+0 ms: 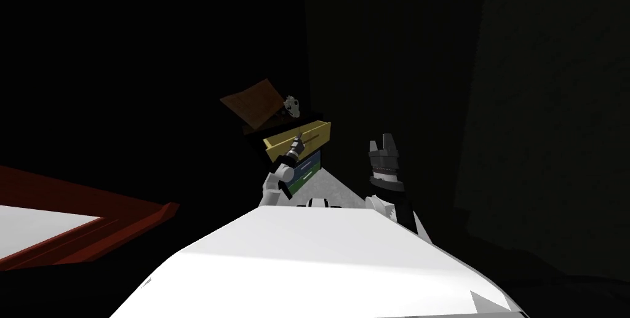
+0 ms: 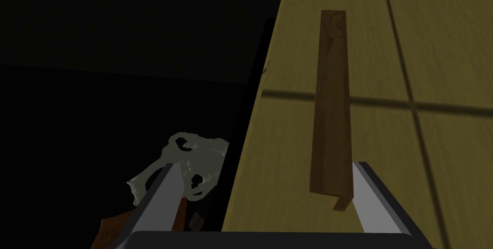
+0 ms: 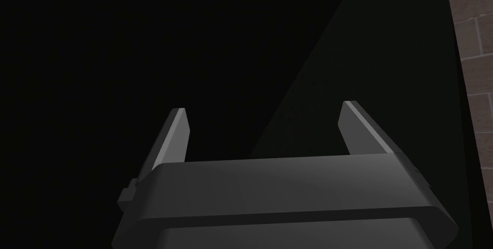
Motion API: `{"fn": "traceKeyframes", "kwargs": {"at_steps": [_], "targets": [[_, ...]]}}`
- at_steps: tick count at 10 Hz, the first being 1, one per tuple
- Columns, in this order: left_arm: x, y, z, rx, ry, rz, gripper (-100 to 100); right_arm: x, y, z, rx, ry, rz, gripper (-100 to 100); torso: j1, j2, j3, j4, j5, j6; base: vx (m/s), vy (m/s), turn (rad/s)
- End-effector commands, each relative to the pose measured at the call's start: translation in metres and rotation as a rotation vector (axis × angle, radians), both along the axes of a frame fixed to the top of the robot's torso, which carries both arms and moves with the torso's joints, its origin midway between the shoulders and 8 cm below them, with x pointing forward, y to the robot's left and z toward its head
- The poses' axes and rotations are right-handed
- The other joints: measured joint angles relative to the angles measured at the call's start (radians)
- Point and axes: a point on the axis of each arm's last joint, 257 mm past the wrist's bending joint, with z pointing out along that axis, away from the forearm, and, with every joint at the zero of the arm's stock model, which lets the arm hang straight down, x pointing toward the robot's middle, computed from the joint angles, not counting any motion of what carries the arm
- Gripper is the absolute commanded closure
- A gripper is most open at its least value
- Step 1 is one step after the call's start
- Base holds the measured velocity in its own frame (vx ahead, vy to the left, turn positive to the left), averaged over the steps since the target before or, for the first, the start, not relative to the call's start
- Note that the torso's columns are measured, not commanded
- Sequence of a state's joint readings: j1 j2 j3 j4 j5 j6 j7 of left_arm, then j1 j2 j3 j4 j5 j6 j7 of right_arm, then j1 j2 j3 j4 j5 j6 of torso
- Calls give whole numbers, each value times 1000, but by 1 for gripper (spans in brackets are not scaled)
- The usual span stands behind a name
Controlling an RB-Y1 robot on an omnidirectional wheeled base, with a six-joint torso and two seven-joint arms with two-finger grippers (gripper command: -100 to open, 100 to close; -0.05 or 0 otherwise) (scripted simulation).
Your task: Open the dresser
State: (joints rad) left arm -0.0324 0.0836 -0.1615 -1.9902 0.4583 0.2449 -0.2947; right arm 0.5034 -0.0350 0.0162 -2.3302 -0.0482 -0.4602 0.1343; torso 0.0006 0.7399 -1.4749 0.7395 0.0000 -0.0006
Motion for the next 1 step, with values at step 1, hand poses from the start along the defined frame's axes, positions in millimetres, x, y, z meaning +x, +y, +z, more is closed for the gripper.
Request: {"fn": "traceKeyframes", "kwargs": {"at_steps": [1], "targets": [[0,0,-1,0,1,0,0,0,0,0,0,0,0,0,0,0,0,0,0,0,0,0,0]]}}
